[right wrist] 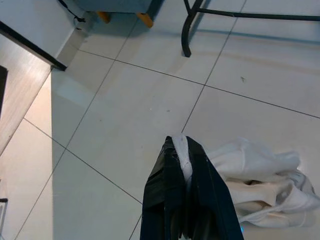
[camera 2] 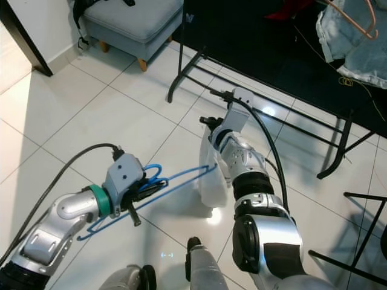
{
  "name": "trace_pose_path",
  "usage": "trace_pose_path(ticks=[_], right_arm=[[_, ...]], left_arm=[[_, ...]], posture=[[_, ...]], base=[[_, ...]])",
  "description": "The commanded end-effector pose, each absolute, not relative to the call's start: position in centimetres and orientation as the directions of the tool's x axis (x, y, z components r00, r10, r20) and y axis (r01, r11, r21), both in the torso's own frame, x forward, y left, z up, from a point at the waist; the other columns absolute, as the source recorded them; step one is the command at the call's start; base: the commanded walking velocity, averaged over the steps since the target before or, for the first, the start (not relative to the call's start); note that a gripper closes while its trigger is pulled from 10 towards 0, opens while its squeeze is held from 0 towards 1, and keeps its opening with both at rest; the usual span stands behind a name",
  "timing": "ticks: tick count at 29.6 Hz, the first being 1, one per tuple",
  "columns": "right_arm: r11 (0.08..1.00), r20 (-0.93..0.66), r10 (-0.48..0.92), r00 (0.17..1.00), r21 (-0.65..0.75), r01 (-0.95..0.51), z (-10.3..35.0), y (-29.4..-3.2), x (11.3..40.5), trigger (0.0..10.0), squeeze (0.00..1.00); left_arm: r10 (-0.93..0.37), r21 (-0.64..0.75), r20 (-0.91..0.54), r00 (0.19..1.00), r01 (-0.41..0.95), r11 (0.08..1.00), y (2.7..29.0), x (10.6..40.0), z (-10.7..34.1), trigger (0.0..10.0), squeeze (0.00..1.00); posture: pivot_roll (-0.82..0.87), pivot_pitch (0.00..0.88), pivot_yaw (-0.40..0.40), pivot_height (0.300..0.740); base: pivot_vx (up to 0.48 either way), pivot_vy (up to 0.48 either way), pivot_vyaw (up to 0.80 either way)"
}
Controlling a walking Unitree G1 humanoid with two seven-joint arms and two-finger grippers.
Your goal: Hang hanger
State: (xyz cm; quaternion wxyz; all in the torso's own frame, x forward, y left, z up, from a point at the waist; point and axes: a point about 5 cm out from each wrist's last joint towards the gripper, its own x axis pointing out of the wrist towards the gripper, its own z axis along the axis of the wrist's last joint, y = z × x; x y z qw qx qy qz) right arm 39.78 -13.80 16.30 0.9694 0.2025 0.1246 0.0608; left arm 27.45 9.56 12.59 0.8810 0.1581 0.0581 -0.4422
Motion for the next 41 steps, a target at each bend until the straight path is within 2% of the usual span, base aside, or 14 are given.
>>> trace_pose_path(ticks=[1,2,7,8,10,28,35,41], right_arm=[[0.9,-0.206,0.189,0.96,0.428,-0.085,16.6,-13.5,39.9,10.0,0.0],[0.899,-0.204,0.193,0.96,0.428,-0.089,16.8,-13.4,39.9,10.0,0.0],[0.899,-0.204,0.194,0.959,0.428,-0.091,16.8,-13.3,39.9,10.0,0.0],[0.9,-0.208,0.193,0.959,0.426,-0.089,16.6,-13.3,39.8,10.0,0.0],[0.9,-0.21,0.193,0.958,0.426,-0.088,16.5,-13.4,39.7,10.0,0.0],[0.898,-0.212,0.211,0.954,0.427,-0.103,16.5,-12.8,39.8,10.0,0.0],[0.882,-0.218,0.24,0.946,0.455,-0.119,16.4,-11.8,39.6,10.0,0.0],[0.858,-0.217,0.239,0.946,0.503,-0.102,16.6,-11.2,39.8,10.0,0.0]], left_arm=[[-0.745,0.225,-0.264,0.613,0.79,0.57,8.8,27.8,11.6,10.0,0.0],[-0.721,0.231,-0.258,0.643,0.766,0.6,8.3,28.5,11.5,10.0,0.0],[-0.702,0.235,-0.252,0.666,0.746,0.623,8.0,29.1,11.4,10.0,0.0],[-0.638,0.246,-0.252,0.728,0.686,0.685,8.3,30.2,11.4,10.0,0.0],[-0.602,0.24,-0.254,0.757,0.653,0.719,8.7,30.6,11.3,10.0,0.0],[-0.46,0.231,-0.213,0.862,0.502,0.834,10.0,32.0,11.5,10.0,0.0],[-0.51,0.182,-0.163,0.844,0.534,0.826,7.9,31.6,12.1,10.0,0.0],[-0.637,0.156,-0.108,0.763,0.646,0.747,5.7,29.7,12.5,10.0,0.0]], posture=[[-0.09,0.22,0.014,0.737],[-0.09,0.22,0.015,0.737],[-0.09,0.22,0.015,0.737],[-0.1,0.223,0.018,0.737],[-0.09,0.224,0.018,0.737],[-0.08,0.216,0.018,0.737],[-0.09,0.213,0.017,0.737],[-0.09,0.213,0.016,0.737]], base=[[0.0,0.0,0.0],[0.0,0.0,0.0],[0.0,0.0,0.0],[0.0,0.0,0.0],[0.0,0.0,0.0],[0.0,0.0,0.0],[0.0,0.0,0.0],[0.0,0.0,0.0]])
